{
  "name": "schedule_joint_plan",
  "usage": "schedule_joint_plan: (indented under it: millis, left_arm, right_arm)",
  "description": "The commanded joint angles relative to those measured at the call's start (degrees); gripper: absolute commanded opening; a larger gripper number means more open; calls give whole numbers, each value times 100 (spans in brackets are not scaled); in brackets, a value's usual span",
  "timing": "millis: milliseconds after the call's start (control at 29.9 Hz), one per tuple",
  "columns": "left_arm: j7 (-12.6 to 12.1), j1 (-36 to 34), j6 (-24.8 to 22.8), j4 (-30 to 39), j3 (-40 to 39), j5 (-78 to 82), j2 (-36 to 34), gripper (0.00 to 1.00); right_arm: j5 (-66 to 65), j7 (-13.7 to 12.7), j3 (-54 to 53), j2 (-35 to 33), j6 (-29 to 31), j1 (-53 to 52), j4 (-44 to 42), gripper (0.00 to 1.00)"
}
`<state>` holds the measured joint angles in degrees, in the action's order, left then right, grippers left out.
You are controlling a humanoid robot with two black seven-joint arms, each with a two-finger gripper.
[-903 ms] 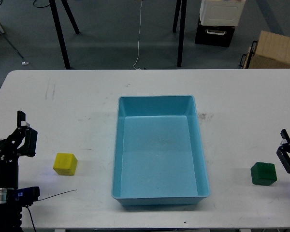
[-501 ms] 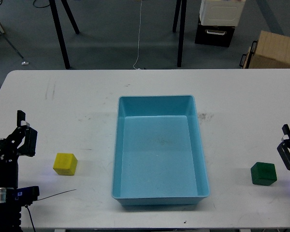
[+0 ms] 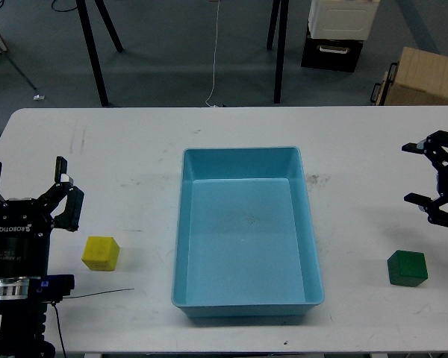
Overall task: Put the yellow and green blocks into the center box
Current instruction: 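Lower the right gripper onto the dark green cube and grasp it, then carry the green cube with the right gripper over the blue tray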
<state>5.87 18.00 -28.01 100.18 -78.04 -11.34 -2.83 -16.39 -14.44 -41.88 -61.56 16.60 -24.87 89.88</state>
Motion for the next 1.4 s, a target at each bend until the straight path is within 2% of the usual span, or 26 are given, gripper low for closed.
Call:
schedule_joint_plan:
  millis: [0, 100, 201, 334, 468, 869, 969, 1003, 1103, 1136, 1304, 1370]
  left_arm:
    - [2, 10, 1, -51, 52, 9, -7, 100]
    - [2, -7, 1, -122, 52, 26, 2, 100]
    - [2, 1, 1, -139, 52, 35, 2, 100]
    - [2, 1, 1, -227, 61, 35, 10, 100]
    - [2, 1, 1, -289, 61, 44, 10, 100]
    - [-7, -95, 1, -605, 61, 44, 2, 100]
    - [-7, -130, 1, -702, 61, 44, 2, 100]
    - [-7, -130, 1, -737, 61, 44, 2, 100]
    - [-7, -139, 1, -798, 61, 44, 2, 100]
    - [-7, -148, 1, -816, 61, 44, 10, 100]
    - [-7, -166, 1, -869, 61, 44, 11, 100]
    - [-7, -174, 1, -886, 70, 44, 11, 100]
  right_arm:
    - [-1092, -374, 1846, -286, 491, -1587, 47, 100]
    - [-1725, -559, 2867, -375, 1140, -2582, 55, 100]
    - [-2358, -630, 3685, -349, 1140, -3234, 47, 100]
    - [-2807, -639, 4258, -287, 1140, -3279, 64, 100]
    - [-3054, -674, 4469, 107, 1140, -3288, 64, 100]
    - [-3081, -744, 4505, 636, 1140, -2989, -6, 99]
    - [-3081, -797, 4505, 689, 1140, -2945, -6, 96]
    - [-3081, -815, 4496, 706, 1140, -2945, -6, 90]
    - [-3089, -858, 4496, 715, 1140, -2963, 3, 40]
    - [-3081, -867, 4496, 715, 1140, -2963, -6, 30]
    - [-3072, -868, 4479, 654, 1140, -2945, 38, 3]
    - [-3019, -868, 4417, 601, 1109, -2954, 64, 1]
